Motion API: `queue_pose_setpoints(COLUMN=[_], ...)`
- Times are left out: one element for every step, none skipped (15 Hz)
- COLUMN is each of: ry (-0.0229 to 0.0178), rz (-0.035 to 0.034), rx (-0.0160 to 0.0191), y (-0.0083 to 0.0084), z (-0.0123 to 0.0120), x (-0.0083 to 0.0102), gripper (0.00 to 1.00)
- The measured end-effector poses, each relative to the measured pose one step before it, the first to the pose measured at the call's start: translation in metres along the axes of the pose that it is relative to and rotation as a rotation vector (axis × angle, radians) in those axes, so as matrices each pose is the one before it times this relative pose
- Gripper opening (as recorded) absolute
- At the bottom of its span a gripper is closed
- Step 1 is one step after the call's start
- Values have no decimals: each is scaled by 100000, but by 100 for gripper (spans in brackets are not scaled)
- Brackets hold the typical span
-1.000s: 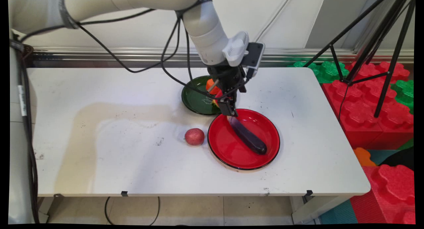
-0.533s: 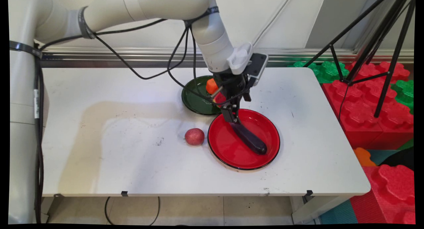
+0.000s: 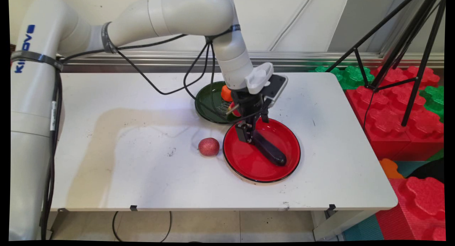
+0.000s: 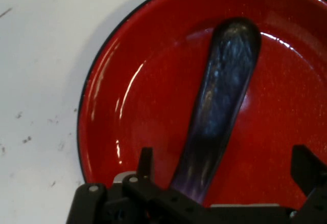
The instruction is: Pick up the eggplant from the red plate, then place the picked object on the table
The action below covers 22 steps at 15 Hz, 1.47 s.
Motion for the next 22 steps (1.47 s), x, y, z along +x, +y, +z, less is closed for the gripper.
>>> queue_pose_setpoints(ry=[-134,-82,-95,-55,-54,-114,-66,-119,-52,-47,38,166,205,146,186,182,115,100,-30,-37,44,-54], rz=[621,400,629,410,609,757,490,462,500,402,339,429,384,272,400,396,387,393,343,186,122,-96], rx=[-711,-496,-707,-454,-726,-962,-643,-653,-619,-520,-310,-121,-45,1,-77,73,164,205,352,483,927,1154], y=[-102,-75,-110,-71,-89,-61,-41,0,1,20,18,20,37,34,84,160,143,194,196,198,225,228], z=[473,315,460,290,411,482,327,299,311,266,192,147,81,36,-16,-253,-295,-406,-513,-578,-871,-994], x=[-52,-25,-37,-24,-39,-65,-49,-46,-18,-29,19,59,74,55,107,97,102,108,119,100,160,158], gripper=[100,100,100,100,100,100,100,100,100,100,0,0,0,0,0,0,0,0,0,0,0,0])
